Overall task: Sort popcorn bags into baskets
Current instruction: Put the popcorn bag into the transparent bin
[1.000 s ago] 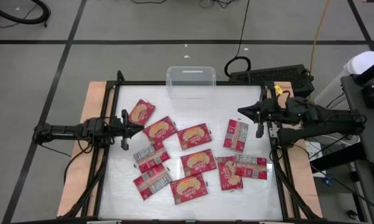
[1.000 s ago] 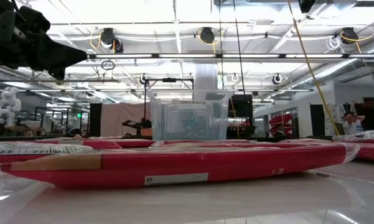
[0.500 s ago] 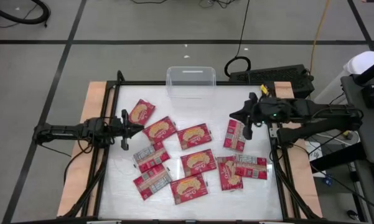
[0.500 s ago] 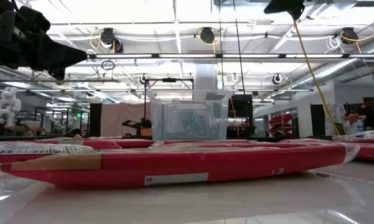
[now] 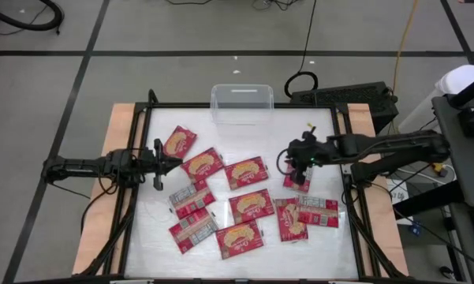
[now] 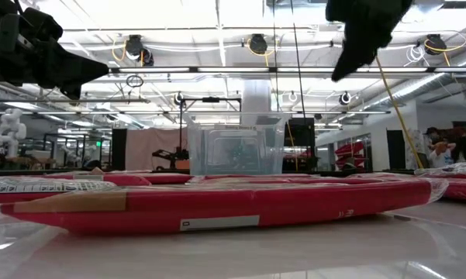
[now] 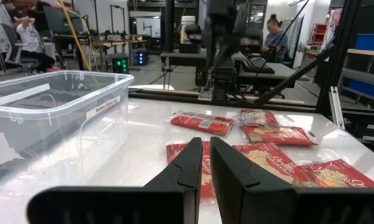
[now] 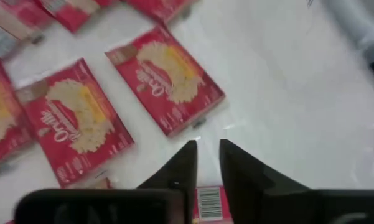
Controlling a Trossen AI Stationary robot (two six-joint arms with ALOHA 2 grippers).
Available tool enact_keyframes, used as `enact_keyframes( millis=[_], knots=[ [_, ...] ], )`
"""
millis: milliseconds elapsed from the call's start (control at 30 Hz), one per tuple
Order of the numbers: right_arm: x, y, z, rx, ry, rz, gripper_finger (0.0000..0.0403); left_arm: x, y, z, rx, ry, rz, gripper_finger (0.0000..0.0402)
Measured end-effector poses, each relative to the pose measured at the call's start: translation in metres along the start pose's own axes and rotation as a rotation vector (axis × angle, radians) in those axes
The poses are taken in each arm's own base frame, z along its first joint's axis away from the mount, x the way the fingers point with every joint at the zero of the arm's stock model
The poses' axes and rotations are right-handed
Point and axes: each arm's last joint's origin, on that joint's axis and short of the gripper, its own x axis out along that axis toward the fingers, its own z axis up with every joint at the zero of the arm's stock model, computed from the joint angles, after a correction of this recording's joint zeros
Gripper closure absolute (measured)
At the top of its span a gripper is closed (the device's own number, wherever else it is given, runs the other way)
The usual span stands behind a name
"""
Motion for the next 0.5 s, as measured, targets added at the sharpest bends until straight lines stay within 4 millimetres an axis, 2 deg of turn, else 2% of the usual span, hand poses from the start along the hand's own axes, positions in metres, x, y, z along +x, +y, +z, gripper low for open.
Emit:
enact_keyframes(
  millis=[167, 300, 500],
  knots=[
    [0.03, 0.002, -0.018, 0.038, 0.003, 0.002, 0.0279, 0.0, 0.0, 0.001, -0.006, -0.014, 0.007, 0.0364],
    [0.043, 0.0, -0.033, 0.067, 0.018, 0.003, 0.0241, -0.001, 0.0, 0.012, -0.032, -0.103, 0.005, 0.0364],
    [0.053, -0.001, -0.05, 0.125, 0.071, 0.041, 0.0209, -0.009, 0.0, 0.061, -0.053, -0.162, 0.006, 0.0364]
  ],
)
